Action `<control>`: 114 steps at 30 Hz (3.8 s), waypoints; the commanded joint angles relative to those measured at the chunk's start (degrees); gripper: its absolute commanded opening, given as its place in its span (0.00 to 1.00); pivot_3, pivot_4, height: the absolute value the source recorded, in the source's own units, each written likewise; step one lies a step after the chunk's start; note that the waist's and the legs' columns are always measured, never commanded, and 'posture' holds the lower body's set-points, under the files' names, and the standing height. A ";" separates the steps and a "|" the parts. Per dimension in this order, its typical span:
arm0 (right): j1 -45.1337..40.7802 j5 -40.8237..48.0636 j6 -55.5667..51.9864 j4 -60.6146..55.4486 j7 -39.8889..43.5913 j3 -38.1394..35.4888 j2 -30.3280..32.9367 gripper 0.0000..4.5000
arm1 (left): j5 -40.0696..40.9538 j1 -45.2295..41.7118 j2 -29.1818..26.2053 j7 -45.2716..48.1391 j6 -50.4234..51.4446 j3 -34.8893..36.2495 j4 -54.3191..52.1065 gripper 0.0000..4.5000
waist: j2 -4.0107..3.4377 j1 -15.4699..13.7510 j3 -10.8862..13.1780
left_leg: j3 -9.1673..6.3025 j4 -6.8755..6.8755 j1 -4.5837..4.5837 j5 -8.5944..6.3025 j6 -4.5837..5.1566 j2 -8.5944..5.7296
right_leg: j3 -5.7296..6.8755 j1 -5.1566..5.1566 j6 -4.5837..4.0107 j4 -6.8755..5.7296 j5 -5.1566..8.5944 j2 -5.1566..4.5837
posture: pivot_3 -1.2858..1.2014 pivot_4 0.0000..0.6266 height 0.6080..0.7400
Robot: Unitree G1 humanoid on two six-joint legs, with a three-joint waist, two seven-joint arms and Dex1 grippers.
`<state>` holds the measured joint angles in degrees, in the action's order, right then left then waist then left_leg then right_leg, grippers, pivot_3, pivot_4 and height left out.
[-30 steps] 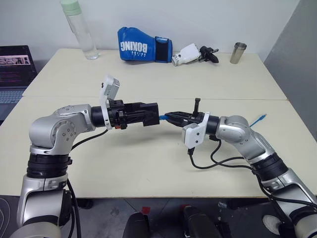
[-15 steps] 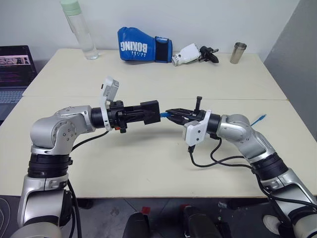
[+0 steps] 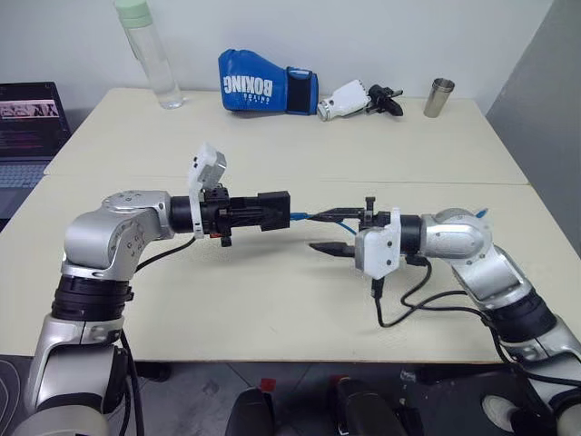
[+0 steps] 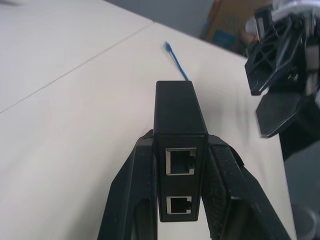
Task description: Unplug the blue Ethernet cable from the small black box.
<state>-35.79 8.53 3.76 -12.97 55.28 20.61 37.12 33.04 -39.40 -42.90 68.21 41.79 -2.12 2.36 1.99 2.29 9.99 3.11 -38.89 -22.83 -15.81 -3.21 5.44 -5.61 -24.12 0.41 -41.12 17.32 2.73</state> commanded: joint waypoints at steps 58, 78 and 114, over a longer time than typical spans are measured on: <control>-22.31 19.09 -58.95 13.95 7.04 -2.00 -9.43 0.05 | -0.21 -1.62 -3.30 6.55 -2.33 -0.21 -8.96 0.17 | -0.01 -0.41 0.01 | 0.00 0.06 -0.14 -0.15 0.26 0.00 | 0.05 -0.19 -0.04 0.03 0.03 0.07 | 0.52 0.24 1.00; -15.97 13.31 -53.61 20.33 8.77 -1.10 -2.32 0.00 | -1.37 0.98 -7.84 7.55 -2.96 2.83 -7.09 0.17 | -0.01 -0.40 0.01 | 0.00 0.06 -0.15 -0.15 0.26 0.00 | 0.05 -0.19 -0.04 0.05 0.03 0.07 | 0.52 0.24 1.00; -18.59 17.54 -58.84 10.39 9.21 -2.82 -3.20 0.88 | -0.48 0.01 -6.36 7.70 -2.88 -0.35 -8.73 0.17 | -0.04 -0.21 0.05 | 0.01 0.11 -0.16 -0.15 0.27 0.02 | 0.01 -0.25 -0.06 0.06 0.05 0.13 | 0.52 0.24 1.00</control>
<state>-51.87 25.39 -54.51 0.03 64.91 19.54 34.45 32.51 -38.41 -49.30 75.58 39.56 -2.56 -4.71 1.95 2.08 10.04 3.12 -38.78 -22.98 -15.96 -2.94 5.47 -5.60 -24.37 0.34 -41.07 17.37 2.86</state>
